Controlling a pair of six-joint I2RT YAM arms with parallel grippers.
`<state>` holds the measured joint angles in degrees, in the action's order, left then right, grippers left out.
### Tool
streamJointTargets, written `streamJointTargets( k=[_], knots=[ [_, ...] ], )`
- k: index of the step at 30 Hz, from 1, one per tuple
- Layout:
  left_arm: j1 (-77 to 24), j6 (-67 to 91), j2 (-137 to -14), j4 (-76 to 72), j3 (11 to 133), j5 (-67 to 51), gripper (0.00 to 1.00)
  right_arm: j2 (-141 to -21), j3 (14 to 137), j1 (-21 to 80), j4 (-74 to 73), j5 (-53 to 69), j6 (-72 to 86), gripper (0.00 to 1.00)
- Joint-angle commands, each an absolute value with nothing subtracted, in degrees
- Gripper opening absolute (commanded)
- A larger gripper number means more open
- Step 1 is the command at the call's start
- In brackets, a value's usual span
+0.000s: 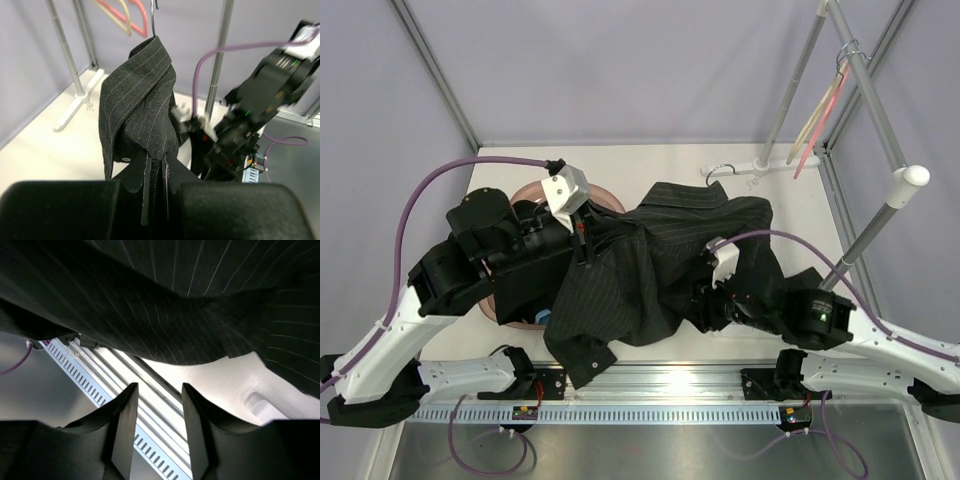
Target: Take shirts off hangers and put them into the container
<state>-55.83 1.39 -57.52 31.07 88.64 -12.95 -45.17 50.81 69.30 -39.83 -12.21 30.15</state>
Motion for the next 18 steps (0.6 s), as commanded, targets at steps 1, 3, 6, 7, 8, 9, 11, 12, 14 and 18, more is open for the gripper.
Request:
streamJointTargets(
  k=[1,3,6,7,8,9,11,12,14,18],
  knots=[
    [-55.81,2.37,-54.86,29.18,86.06,-8.88,0.0,-47.54,66.9,69.61,-43.49,-18.01,25.24,0.5],
    [-55.81,2.72,-53.62,28.92,83.5,-8.35,0.0,-52.98,75.36,69.61,-47.1,-20.64,20.25,0.5],
    [-55.81,3.69,-51.68,27.86,81.74,-8.44,0.0,-62.2,92.94,69.61,-52.28,-26.35,14.0,0.48],
    [-55.81,3.95,-51.33,28.04,81.65,-8.35,0.0,-64.23,101.34,69.61,-53.43,-29.59,13.1,0.48],
    [-55.81,4.13,-51.15,28.12,81.74,-8.26,0.0,-67.9,104.99,69.61,-55.26,-31.01,12.31,0.47],
    [-55.81,4.22,-50.8,28.3,81.83,-8.26,0.0,-69.59,108.34,69.61,-55.81,-31.98,10.83,0.47],
    [-55.81,4.57,-50.36,27.86,81.91,-8.0,0.0,-73.28,115.73,69.26,-56.42,-33.75,10.2,0.45],
    [-55.81,4.57,-50.1,27.69,81.91,-8.0,0.0,-74.52,117.58,68.91,-56.77,-34.27,10.28,0.44],
    [-55.81,4.48,-49.83,27.25,82.53,-7.56,0.0,-76.45,121.11,68.64,-57.13,-35.41,11.16,0.41],
    [-55.81,4.66,-49.4,25.06,82.62,-6.68,0.0,-75.24,120.07,68.55,-53.45,-38.4,13.97,0.36]
  ],
)
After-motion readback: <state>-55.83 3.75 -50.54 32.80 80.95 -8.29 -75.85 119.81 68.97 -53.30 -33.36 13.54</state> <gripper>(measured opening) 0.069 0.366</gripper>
